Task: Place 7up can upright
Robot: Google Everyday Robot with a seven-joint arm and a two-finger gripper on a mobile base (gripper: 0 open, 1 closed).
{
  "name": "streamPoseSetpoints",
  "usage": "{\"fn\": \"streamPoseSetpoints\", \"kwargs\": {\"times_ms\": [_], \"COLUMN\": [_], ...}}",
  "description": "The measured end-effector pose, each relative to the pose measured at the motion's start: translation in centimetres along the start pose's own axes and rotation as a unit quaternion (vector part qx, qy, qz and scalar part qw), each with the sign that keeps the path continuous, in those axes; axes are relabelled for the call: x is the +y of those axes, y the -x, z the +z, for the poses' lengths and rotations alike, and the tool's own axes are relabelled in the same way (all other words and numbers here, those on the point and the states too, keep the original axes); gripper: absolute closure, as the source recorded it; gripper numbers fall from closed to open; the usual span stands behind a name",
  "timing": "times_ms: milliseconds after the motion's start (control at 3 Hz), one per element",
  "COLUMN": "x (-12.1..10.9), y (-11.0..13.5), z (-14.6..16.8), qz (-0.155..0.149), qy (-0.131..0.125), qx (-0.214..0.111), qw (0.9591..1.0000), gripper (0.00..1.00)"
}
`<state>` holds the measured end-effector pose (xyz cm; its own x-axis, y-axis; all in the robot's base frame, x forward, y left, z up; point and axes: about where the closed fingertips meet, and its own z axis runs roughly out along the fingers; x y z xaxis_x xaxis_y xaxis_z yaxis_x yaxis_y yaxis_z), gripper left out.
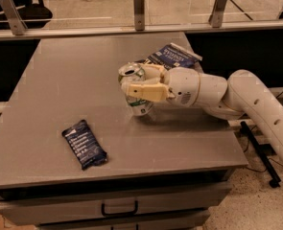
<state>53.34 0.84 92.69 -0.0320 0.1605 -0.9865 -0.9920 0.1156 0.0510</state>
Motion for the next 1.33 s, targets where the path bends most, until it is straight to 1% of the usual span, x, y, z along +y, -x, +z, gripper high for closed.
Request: {"fn": "streamPoseSetpoints", "kwargs": {"times_ms": [333,667,1000,1333], "x": [0.4,0.7,1.4,1.6], "y": [0.0,-0.6,-0.9,0.7], "z": [-1.0,-2.1,-3.6,-5.6], "qz": [-0.001,0.001,0.001,-0.016], "qy": [0.003,0.001,-0.015,-0.049], "qx": [0.011,0.02,0.027,0.054], "qw": [0.9999,0.9998,0.9995,0.9972], "gripper": [0.13,0.0,0.0,0.0]}}
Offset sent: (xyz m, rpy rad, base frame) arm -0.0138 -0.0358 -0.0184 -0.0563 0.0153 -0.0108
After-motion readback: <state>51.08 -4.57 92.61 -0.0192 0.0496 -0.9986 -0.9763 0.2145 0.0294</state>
